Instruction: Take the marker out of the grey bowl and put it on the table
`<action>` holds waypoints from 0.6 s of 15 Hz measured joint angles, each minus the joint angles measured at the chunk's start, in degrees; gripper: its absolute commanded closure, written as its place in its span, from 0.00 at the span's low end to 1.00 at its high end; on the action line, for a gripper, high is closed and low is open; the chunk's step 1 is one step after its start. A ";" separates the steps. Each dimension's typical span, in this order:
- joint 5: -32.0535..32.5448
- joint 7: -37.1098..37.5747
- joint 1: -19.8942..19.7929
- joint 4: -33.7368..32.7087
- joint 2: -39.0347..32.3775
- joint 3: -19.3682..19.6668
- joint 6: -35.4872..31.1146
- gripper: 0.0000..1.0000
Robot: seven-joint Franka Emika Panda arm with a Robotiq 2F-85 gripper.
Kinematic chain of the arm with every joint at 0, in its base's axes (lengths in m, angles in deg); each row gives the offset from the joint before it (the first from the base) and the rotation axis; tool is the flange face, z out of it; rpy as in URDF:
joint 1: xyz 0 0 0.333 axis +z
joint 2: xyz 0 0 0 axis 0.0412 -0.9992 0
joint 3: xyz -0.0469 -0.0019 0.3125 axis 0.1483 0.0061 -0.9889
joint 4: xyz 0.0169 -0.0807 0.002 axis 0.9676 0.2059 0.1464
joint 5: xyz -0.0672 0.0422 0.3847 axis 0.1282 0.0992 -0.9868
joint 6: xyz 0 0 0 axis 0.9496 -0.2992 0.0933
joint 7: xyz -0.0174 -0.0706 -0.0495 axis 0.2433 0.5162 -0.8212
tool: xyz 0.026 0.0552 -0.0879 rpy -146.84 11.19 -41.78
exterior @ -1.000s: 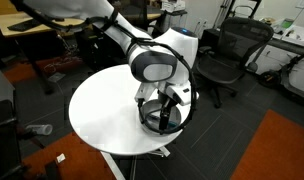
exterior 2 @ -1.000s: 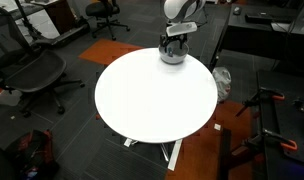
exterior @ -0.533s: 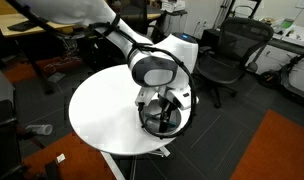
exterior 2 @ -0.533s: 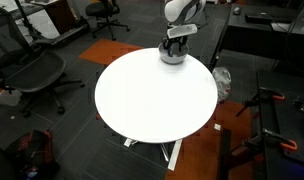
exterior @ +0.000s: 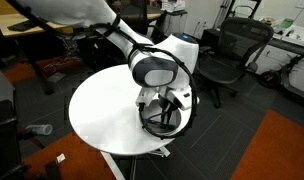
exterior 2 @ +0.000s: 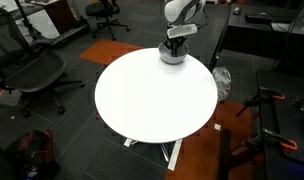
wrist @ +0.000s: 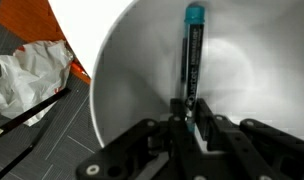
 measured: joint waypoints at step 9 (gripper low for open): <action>0.36 -0.20 2.34 1.55 5.06 -0.01 -1.34 0.95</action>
